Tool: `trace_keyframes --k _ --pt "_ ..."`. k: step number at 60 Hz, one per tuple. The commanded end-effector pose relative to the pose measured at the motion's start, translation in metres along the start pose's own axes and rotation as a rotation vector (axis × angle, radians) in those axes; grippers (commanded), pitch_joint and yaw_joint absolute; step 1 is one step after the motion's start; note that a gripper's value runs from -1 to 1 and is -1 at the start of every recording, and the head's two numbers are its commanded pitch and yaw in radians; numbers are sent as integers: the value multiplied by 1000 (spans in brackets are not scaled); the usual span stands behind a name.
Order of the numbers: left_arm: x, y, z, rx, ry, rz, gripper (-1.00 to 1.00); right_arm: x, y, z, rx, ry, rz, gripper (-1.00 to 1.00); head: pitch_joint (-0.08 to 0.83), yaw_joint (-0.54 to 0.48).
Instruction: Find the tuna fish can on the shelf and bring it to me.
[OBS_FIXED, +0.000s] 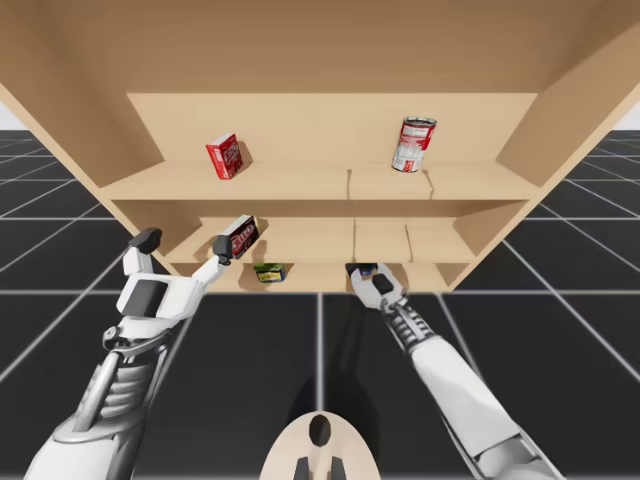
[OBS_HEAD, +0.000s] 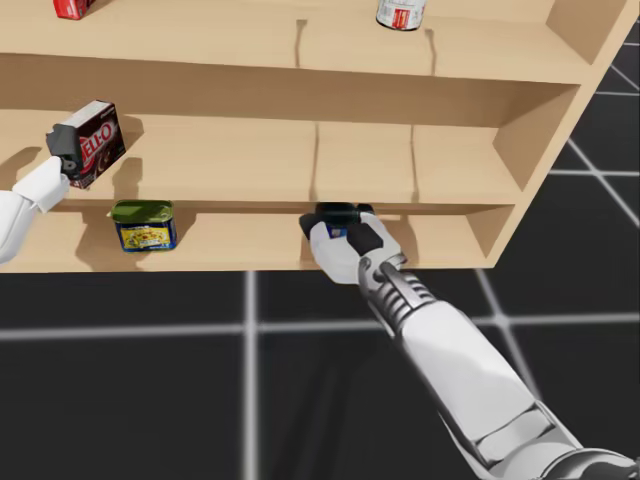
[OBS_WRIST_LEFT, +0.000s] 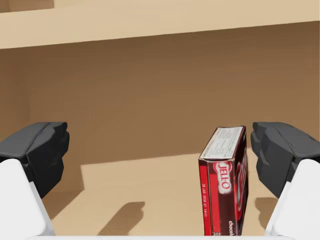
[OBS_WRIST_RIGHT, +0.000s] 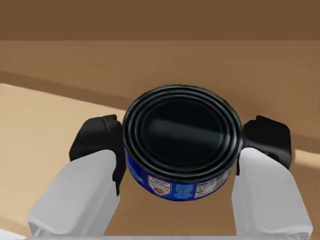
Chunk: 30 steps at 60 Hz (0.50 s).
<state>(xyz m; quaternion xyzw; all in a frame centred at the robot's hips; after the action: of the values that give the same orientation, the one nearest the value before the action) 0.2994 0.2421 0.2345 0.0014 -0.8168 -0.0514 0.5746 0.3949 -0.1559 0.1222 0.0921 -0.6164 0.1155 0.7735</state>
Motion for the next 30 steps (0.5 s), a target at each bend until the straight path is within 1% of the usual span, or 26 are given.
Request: trace_keyframes --k 1,4,7,12,17,26,30 --pt "0 0 0 3 -2 2 -1000 20 42 16 64 -111 -73 1000 626 -149" --pt "0 0 0 4 -2 2 -1000 24 41 25 60 -140 -78 1000 625 -151" --pt "0 -1 0 4 -2 1 -1000 26 41 32 59 -152 -74 1000 625 -153" --pt "0 0 0 4 -2 1 -1000 25 43 43 64 -153 -75 1000 626 -153" --pt "0 0 0 5 -2 1 -1000 19 49 61 79 -153 -75 1000 627 -153" --pt "0 0 1 4 -3 1 -1000 4 61 96 104 -143 -56 1000 626 -153" --pt "1 0 1 5 -4 1 -1000 -3 64 112 106 -154 -29 1000 625 -152"
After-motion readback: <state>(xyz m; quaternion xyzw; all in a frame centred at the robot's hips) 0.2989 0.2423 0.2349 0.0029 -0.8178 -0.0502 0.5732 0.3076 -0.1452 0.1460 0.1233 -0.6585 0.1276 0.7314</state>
